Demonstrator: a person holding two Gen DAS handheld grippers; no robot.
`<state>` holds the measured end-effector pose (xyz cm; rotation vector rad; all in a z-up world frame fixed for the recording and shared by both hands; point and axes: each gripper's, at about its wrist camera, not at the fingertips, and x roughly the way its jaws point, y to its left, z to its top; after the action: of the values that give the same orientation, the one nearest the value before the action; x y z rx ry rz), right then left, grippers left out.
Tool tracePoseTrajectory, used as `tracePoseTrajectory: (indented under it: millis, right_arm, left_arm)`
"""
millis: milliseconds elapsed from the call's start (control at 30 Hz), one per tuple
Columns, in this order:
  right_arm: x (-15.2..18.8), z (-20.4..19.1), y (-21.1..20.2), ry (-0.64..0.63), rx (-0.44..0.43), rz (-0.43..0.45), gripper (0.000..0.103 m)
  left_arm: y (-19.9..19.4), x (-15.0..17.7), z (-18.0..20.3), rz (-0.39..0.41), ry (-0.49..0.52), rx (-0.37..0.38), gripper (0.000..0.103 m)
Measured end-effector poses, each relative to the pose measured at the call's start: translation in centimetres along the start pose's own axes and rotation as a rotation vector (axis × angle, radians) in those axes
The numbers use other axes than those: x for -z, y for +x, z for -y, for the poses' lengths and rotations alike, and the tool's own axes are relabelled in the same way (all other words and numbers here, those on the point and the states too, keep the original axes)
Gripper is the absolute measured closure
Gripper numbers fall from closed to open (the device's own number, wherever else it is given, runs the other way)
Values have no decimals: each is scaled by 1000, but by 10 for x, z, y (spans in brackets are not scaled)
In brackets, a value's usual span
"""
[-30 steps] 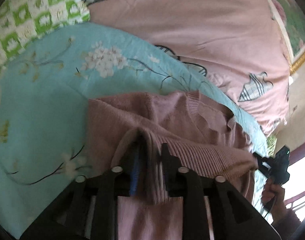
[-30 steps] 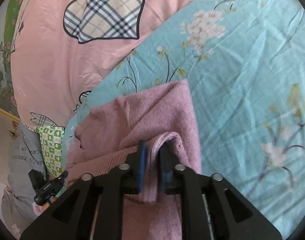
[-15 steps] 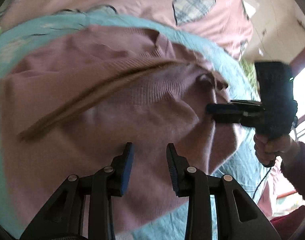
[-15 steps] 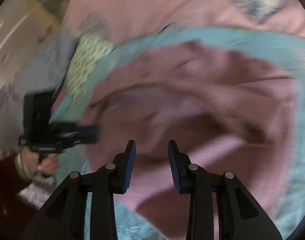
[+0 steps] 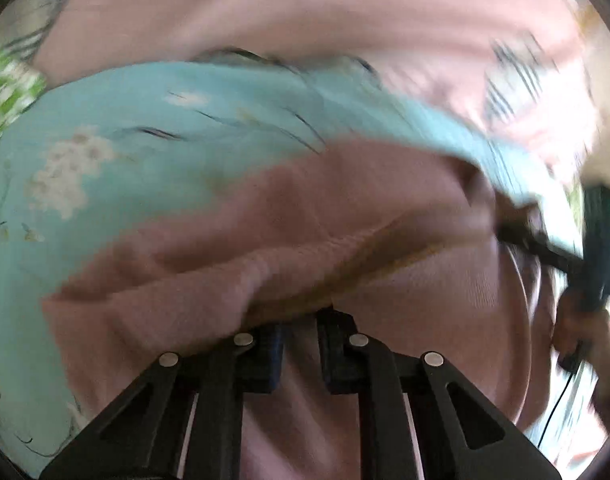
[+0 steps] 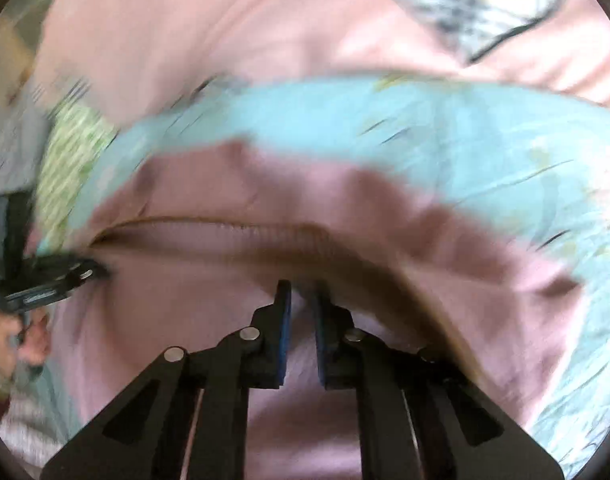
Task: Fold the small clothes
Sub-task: 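Lay the hem onto the collar with both tools and open them, then withdraw both open tools above the folded sweater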
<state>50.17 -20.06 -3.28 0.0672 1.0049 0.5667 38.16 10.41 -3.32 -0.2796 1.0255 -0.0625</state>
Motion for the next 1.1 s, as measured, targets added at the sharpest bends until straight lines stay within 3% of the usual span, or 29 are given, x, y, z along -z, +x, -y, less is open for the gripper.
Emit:
tracePoseTrajectory:
  millis: [133, 267, 333, 400, 533, 600, 700, 833, 967, 1100]
  right_arm:
    - [-10, 29, -11, 177, 44, 111, 91]
    - [-4, 36, -35, 216, 29, 158, 89]
    - [3, 38, -52, 217, 12, 175, 89]
    - [11, 33, -65, 213, -22, 179, 89]
    - [42, 20, -85, 183, -75, 146, 88]
    - [63, 9, -91, 158, -99, 117, 88]
    - [96, 1, -93, 133, -126, 65, 88]
    - [133, 11, -88, 168, -62, -4, 87]
    - [156, 39, -91, 221, 44, -14, 88]
    - [163, 52, -102, 279, 48, 9, 88]
  left_arm:
    - [-6, -10, -18, 30, -82, -15, 89]
    - [-32, -4, -21, 90, -99, -60, 84]
    - [-48, 3, -28, 120, -136, -65, 66]
    - [-64, 12, -32, 137, -178, -98, 58]
    - [-92, 44, -38, 143, -229, -7, 59]
    - [-99, 65, -22, 126, -197, 66, 59]
    - [-95, 96, -3, 69, -167, 118, 58]
    - [-79, 122, -11, 23, -188, 10, 61]
    - [-85, 133, -36, 42, -236, -65, 64]
    - [-100, 139, -48, 45, -267, -60, 64]
